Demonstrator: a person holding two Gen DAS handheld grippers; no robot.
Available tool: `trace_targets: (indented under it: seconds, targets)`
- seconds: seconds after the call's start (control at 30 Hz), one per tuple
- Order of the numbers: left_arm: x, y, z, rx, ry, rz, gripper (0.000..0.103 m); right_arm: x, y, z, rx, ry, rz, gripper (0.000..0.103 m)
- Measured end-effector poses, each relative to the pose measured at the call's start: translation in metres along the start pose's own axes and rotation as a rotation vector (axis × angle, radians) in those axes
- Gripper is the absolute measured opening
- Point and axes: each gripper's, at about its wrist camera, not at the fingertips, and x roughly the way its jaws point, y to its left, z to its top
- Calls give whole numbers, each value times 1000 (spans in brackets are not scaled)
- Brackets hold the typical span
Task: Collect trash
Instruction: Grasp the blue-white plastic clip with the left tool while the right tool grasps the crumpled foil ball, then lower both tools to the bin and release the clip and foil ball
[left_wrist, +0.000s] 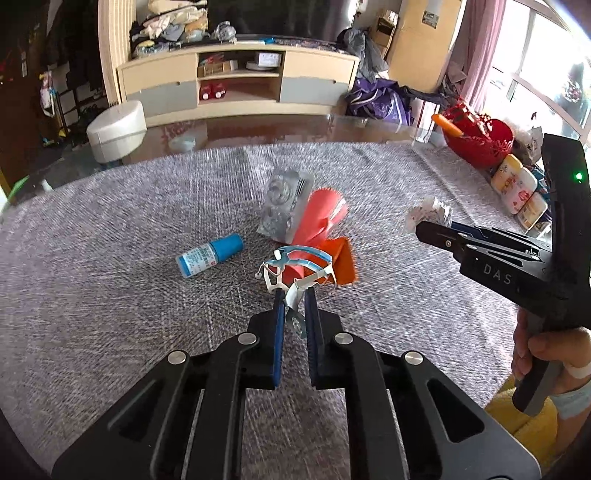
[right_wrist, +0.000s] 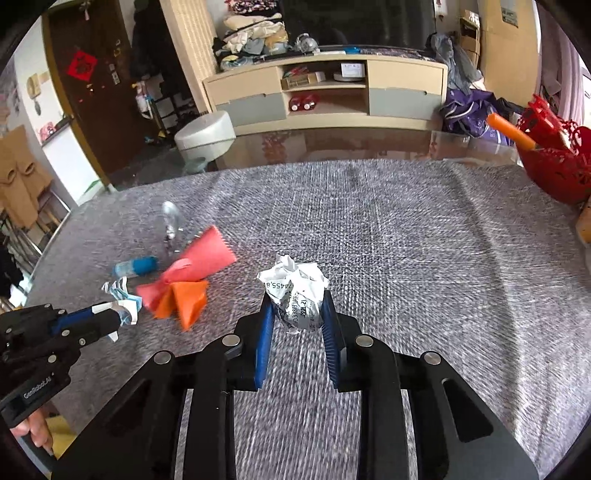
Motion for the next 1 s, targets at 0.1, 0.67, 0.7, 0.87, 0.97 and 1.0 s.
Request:
trace_targets:
  seconds: [0.1,0.67,0.7,0.87,0.97,1.0]
  targets:
    - [-21,-6,-3,7,-27,19,9,-23,3,-3,-2,-22,14,26]
    - [-109,-44,-88,7,-43,-9,9,-119,31,-69,-41,-33,61,26]
    - [-111,-47,-95,8,-38,-12,9,-122,32,-76,-38,-27,69,26]
    - [-117,-54,-125,-2,-11,-29,9,-126,31,-109,-27,18,99,26]
    - [-114,-55,-145,-28,17,-44,9,-122,32,-128,-14,50,106,26]
    - [-112,-55,-150,-35,24,-46,9,-121,33,-133,-10,57,105,26]
